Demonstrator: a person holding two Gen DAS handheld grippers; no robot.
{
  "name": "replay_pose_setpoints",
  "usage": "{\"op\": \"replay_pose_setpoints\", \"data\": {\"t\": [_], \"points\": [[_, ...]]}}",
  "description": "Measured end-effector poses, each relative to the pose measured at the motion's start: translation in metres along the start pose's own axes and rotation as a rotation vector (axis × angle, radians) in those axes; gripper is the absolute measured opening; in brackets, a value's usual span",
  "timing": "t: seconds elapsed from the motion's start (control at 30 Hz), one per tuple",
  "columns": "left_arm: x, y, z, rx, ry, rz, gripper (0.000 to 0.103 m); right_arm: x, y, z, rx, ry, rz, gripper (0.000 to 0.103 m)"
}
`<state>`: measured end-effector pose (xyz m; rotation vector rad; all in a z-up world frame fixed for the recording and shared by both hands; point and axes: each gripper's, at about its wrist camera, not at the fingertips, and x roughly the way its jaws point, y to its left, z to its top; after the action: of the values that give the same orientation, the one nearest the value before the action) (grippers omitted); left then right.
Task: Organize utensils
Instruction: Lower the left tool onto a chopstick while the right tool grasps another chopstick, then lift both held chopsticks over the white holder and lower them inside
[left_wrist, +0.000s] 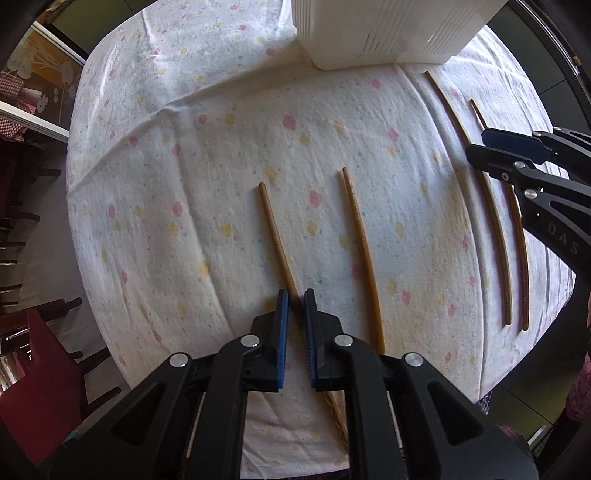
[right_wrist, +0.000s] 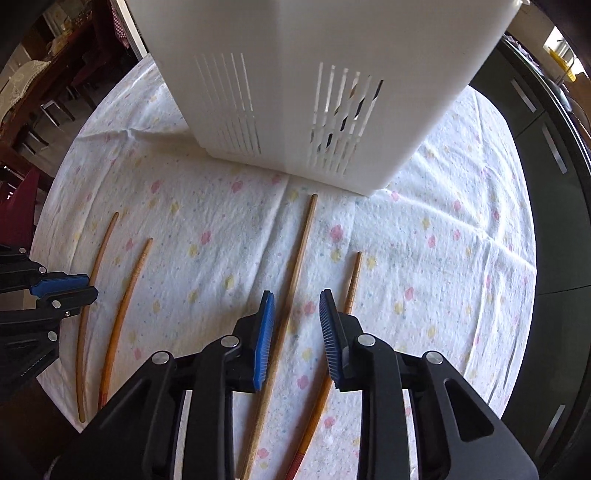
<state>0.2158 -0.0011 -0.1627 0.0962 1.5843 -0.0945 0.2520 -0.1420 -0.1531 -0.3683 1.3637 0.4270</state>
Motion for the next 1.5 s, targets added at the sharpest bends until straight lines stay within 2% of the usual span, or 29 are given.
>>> {"op": "replay_pose_setpoints", "data": {"t": [0.13,0.23,0.37,0.47,0.5,0.57,0.6,0.67,0.87,1.0,1.17,1.5], "points": [[0.000,-0.001,0.000,-0.007,0.020,-0.009,0.010,0.009,0.001,0.007,0.009,0.074,0.015,0.019],[0.000,0.002,-0.001,-0.037,0.055,-0.060,0.030,0.012,0.001,0.012,0.018,0.106,0.015,0.019],[-0.001,-0.002,-0.010,-0.026,0.069,-0.056,0.032,0.017,0.006,0.022,0.011,0.132,-0.004,0.019],[-0.001,-0.007,-0.016,-0.041,0.078,-0.064,0.032,0.019,0.010,0.020,0.010,0.138,0.000,0.013],[0.002,-0.005,-0.020,-0.048,0.078,-0.061,0.032,0.019,0.012,0.020,0.005,0.140,0.001,0.010],[0.002,-0.006,-0.021,-0.056,0.075,-0.034,0.020,0.022,0.014,0.021,0.010,0.146,0.005,0.009],[0.001,-0.005,-0.021,-0.068,0.076,-0.036,0.019,0.019,0.016,0.022,0.014,0.153,0.010,0.009],[0.001,0.000,-0.020,-0.083,0.076,-0.036,0.009,0.022,0.015,0.025,0.027,0.161,0.025,0.008],[-0.001,0.005,-0.021,-0.089,0.037,-0.052,0.006,0.021,0.007,0.020,0.042,0.126,0.054,0.007],[-0.018,0.019,-0.012,-0.074,-0.023,-0.061,0.006,0.007,0.003,0.010,0.045,0.067,0.097,0.007],[-0.051,0.019,-0.022,-0.043,-0.136,-0.070,0.006,-0.020,-0.006,-0.007,0.054,-0.035,0.153,0.007],[-0.131,-0.003,-0.041,0.042,-0.384,-0.100,0.006,-0.093,-0.029,-0.041,0.080,-0.241,0.243,0.007]]}}
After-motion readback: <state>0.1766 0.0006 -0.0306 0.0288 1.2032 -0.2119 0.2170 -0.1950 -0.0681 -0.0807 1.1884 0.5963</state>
